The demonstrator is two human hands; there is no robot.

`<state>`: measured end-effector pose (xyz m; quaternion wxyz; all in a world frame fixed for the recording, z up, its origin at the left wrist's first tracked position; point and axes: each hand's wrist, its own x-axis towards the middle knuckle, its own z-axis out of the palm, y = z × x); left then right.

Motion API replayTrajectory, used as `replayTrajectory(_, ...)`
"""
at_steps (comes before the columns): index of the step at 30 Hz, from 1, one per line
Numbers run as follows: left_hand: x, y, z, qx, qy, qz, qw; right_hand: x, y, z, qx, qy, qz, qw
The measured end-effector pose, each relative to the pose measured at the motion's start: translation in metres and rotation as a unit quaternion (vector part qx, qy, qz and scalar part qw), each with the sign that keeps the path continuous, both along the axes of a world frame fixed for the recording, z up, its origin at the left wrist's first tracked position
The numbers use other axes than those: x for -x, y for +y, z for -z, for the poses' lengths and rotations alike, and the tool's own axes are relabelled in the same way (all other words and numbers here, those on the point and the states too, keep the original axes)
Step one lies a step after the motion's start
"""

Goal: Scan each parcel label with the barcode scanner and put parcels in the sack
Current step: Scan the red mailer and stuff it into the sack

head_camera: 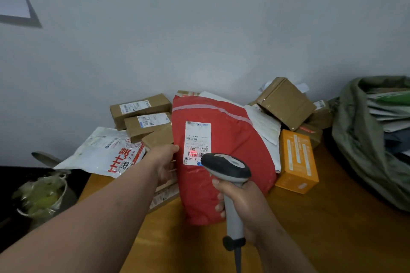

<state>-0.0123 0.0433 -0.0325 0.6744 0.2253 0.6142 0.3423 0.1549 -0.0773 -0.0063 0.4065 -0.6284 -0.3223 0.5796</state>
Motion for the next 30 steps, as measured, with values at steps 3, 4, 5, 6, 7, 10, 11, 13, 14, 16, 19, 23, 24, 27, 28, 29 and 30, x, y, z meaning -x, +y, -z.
replayTrajectory(3, 0.0, -0.003, -0.003, -0.004, -0.002, 0.007, 1.0, 0.0, -0.004, -0.001, -0.003, -0.006, 0.005, 1.0)
replayTrajectory(4, -0.001, -0.003, -0.003, -0.003, -0.003, 0.01, 1.0, 0.001, -0.005, -0.002, -0.003, -0.005, 0.007, 1.0)
replayTrajectory(5, -0.001, -0.004, -0.003, -0.002, -0.005, 0.01, 1.0, 0.0, -0.007, -0.002, -0.004, -0.004, 0.009, 1.0)
replayTrajectory(6, -0.001, -0.004, -0.003, 0.001, -0.008, 0.008, 1.0, 0.0, -0.007, -0.003, -0.004, -0.002, 0.012, 1.0)
replayTrajectory(7, -0.001, -0.004, -0.003, 0.003, -0.01, 0.006, 1.0, 0.0, -0.008, -0.003, -0.004, 0.0, 0.015, 1.0)
replayTrajectory(10, 0.0, -0.004, -0.001, 0.006, -0.011, 0.009, 1.0, 0.0, -0.01, -0.005, -0.005, 0.007, 0.023, 1.0)
replayTrajectory(11, 0.0, -0.004, 0.0, 0.006, -0.011, 0.008, 1.0, 0.0, -0.01, -0.005, -0.006, 0.01, 0.025, 1.0)
replayTrajectory(13, -0.001, -0.004, 0.0, 0.005, -0.011, 0.008, 1.0, 0.0, -0.01, -0.005, -0.006, 0.013, 0.029, 0.999)
replayTrajectory(14, -0.001, -0.004, 0.0, 0.005, -0.01, 0.01, 1.0, 0.0, -0.01, -0.006, -0.004, 0.013, 0.03, 0.999)
replayTrajectory(16, -0.003, -0.005, -0.001, 0.006, -0.012, 0.008, 1.0, 0.0, -0.01, -0.006, -0.001, 0.015, 0.03, 0.999)
replayTrajectory(19, -0.003, -0.004, -0.002, 0.007, -0.008, 0.01, 1.0, 0.0, -0.011, -0.006, -0.001, 0.019, 0.028, 0.999)
replayTrajectory(23, -0.001, -0.002, 0.002, 0.008, -0.003, 0.014, 1.0, 0.001, -0.012, -0.006, -0.004, 0.018, 0.025, 1.0)
replayTrajectory(24, -0.001, -0.001, 0.002, 0.008, -0.003, 0.014, 1.0, 0.001, -0.012, -0.006, -0.003, 0.018, 0.026, 1.0)
replayTrajectory(27, -0.002, 0.0, 0.002, 0.006, -0.005, 0.018, 1.0, 0.002, -0.012, -0.006, -0.001, 0.017, 0.028, 0.999)
replayTrajectory(28, -0.002, 0.001, 0.003, 0.004, -0.005, 0.02, 1.0, 0.003, -0.012, -0.005, -0.001, 0.015, 0.027, 1.0)
replayTrajectory(29, -0.002, 0.001, 0.003, 0.003, -0.005, 0.021, 1.0, 0.003, -0.012, -0.005, -0.001, 0.011, 0.027, 1.0)
replayTrajectory(30, -0.002, 0.002, 0.003, 0.002, -0.005, 0.021, 1.0, 0.003, -0.012, -0.005, -0.001, 0.008, 0.028, 1.0)
